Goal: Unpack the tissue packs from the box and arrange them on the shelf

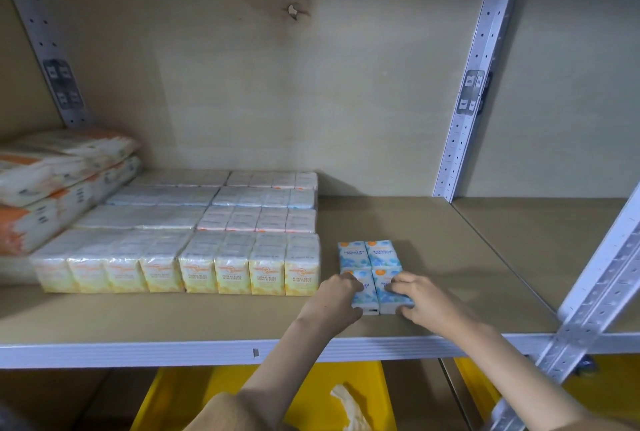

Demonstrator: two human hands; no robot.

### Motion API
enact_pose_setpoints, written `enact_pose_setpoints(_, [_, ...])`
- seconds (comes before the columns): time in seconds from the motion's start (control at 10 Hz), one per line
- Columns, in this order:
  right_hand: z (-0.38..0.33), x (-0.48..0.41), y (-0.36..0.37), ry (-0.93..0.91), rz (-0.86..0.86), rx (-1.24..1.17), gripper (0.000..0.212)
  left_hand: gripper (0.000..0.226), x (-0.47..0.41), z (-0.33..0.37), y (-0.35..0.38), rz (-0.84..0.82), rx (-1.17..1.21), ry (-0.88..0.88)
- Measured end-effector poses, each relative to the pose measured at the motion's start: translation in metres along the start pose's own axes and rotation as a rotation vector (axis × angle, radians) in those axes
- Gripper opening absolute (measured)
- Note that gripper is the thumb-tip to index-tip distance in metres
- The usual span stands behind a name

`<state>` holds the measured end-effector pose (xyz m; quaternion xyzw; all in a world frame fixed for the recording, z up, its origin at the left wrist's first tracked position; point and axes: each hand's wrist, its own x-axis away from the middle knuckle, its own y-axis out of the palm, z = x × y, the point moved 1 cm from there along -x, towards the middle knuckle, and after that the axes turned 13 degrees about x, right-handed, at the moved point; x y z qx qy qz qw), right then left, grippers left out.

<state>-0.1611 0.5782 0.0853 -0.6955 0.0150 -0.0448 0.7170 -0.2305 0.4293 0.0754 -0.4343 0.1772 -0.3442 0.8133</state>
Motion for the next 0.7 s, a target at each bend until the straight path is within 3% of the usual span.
enact_pose_setpoints(0.5, [-0.006, 0.004, -0.005, 0.005, 0.002, 0.026, 0.046, 0.05, 0.004, 0.002, -0.004, -0.048, -0.078, 0.017])
enact_pose_setpoints(0.6, [-0.006, 0.008, -0.014, 0.011, 0.085, -0.064, 0.043, 0.049, 0.015, 0.008, -0.017, 0.016, -0.053, 0.079])
enact_pose_setpoints(0.7, [-0.001, 0.025, -0.029, 0.076, 0.286, -0.195, 0.034, 0.043, 0.04, 0.014, -0.044, 0.18, 0.119, 0.108])
